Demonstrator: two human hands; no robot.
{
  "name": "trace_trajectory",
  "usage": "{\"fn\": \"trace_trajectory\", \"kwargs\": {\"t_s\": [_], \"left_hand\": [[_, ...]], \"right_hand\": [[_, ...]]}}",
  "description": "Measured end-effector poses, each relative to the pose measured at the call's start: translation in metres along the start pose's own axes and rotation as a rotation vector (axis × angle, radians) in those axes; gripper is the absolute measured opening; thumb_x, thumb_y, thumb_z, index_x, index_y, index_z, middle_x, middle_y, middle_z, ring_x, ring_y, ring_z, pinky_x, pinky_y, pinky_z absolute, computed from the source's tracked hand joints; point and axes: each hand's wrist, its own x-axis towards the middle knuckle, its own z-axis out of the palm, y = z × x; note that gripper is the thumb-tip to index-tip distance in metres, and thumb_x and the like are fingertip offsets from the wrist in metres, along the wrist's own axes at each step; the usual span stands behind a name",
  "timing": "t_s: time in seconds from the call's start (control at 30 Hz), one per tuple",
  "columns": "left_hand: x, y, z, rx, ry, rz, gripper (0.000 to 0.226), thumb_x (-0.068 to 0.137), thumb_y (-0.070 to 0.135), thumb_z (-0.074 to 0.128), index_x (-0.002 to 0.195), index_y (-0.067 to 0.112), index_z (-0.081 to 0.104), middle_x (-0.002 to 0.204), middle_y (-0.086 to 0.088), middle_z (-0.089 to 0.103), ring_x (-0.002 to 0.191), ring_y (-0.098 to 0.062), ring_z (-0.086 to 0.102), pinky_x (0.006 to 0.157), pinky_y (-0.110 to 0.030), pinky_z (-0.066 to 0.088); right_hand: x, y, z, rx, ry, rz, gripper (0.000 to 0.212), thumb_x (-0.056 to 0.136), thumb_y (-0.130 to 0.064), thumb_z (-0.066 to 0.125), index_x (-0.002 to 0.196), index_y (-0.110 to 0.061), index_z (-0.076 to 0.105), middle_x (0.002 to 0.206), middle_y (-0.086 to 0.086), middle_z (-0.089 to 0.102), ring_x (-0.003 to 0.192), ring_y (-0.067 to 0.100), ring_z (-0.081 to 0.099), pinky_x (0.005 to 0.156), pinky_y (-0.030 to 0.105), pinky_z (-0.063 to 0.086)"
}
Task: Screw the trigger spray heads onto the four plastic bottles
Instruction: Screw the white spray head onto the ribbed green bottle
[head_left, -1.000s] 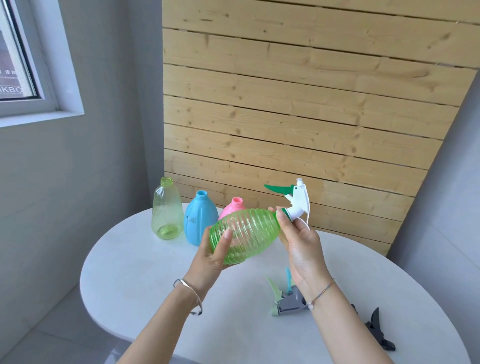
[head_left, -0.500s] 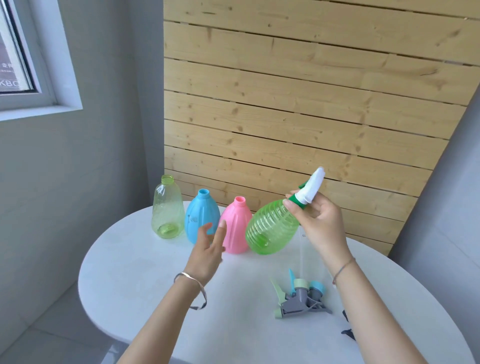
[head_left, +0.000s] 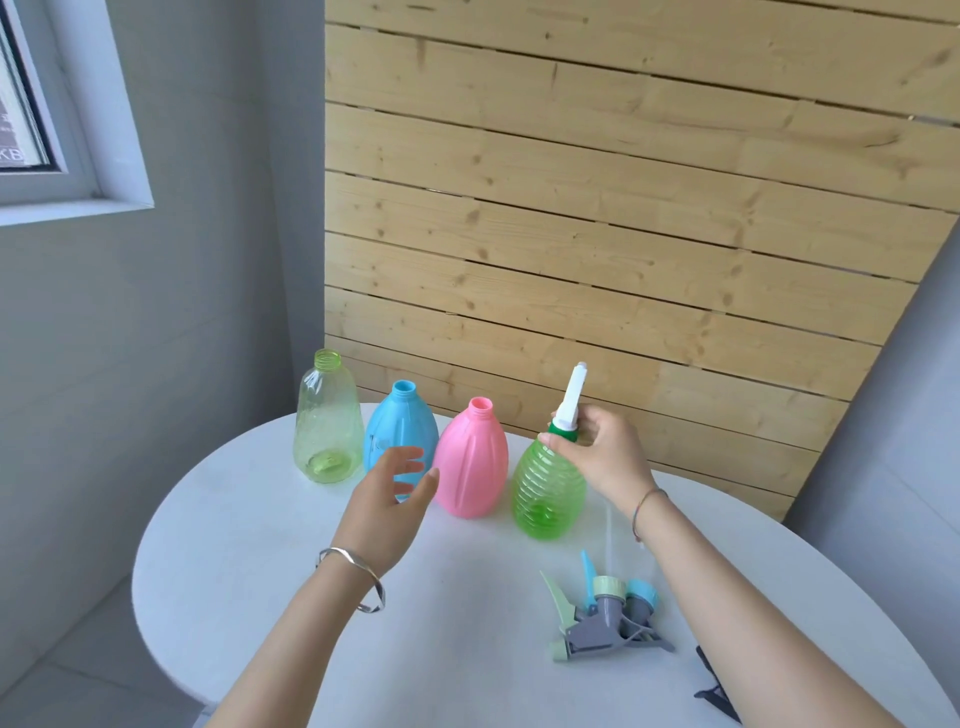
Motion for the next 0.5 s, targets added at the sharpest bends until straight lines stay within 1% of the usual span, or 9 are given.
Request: {"fn": "trace_trajectory", "kwargs": {"t_s": [0.07,0.23,0.3,0.4,0.5], "left_hand": [[0.000,0.000,0.000,-0.004,0.004,0.004,0.029,0.089,0.027,0.058,0.117,0.017,0.056,0.108,0.002,0.059,0.092,-0.017,0.058,0.074,-0.024,0.041],[0.001,-0.001,-0.001,0.007,0.012,0.020,0.028,0.089,0.028,0.058,0.116,0.018,0.057,0.106,0.004,0.058,0.092,-0.016,0.058,0.068,-0.016,0.042],[0.001,-0.001,0.000,0.005,0.015,0.022,0.027,0.089,0.027,0.058,0.115,0.018,0.057,0.106,0.004,0.059,0.093,-0.017,0.058,0.069,-0.019,0.041],[0.000,-0.002,0.001,0.010,0.011,0.025,0.027,0.089,0.027,0.058,0.115,0.019,0.057,0.106,0.005,0.059,0.093,-0.017,0.059,0.072,-0.021,0.041],[0.001,-0.001,0.002,0.007,0.011,0.025,0.026,0.089,0.026,0.058,0.114,0.018,0.058,0.105,0.004,0.059,0.093,-0.018,0.059,0.077,-0.024,0.041]], "right_hand": [[0.001,0.001,0.002,0.001,-0.002,-0.006,0.025,0.070,-0.020,0.080,0.091,-0.013,0.068,0.090,-0.001,0.071,0.091,0.017,0.067,0.088,0.034,0.052],[0.000,0.004,0.003,0.018,-0.007,-0.026,0.030,0.070,-0.021,0.080,0.096,-0.009,0.068,0.094,-0.001,0.071,0.092,0.014,0.066,0.087,0.025,0.049],[-0.004,0.006,0.003,0.052,-0.011,-0.024,0.031,0.071,-0.020,0.079,0.098,-0.012,0.067,0.095,-0.003,0.070,0.094,0.013,0.064,0.084,0.020,0.046],[-0.010,0.009,0.002,0.104,-0.022,-0.008,0.033,0.071,-0.020,0.079,0.101,-0.020,0.063,0.099,-0.005,0.068,0.100,0.012,0.062,0.088,0.022,0.043],[-0.014,0.011,0.003,0.119,-0.029,0.002,0.037,0.072,-0.020,0.079,0.104,-0.023,0.060,0.102,-0.006,0.067,0.103,0.011,0.060,0.091,0.023,0.042]]}}
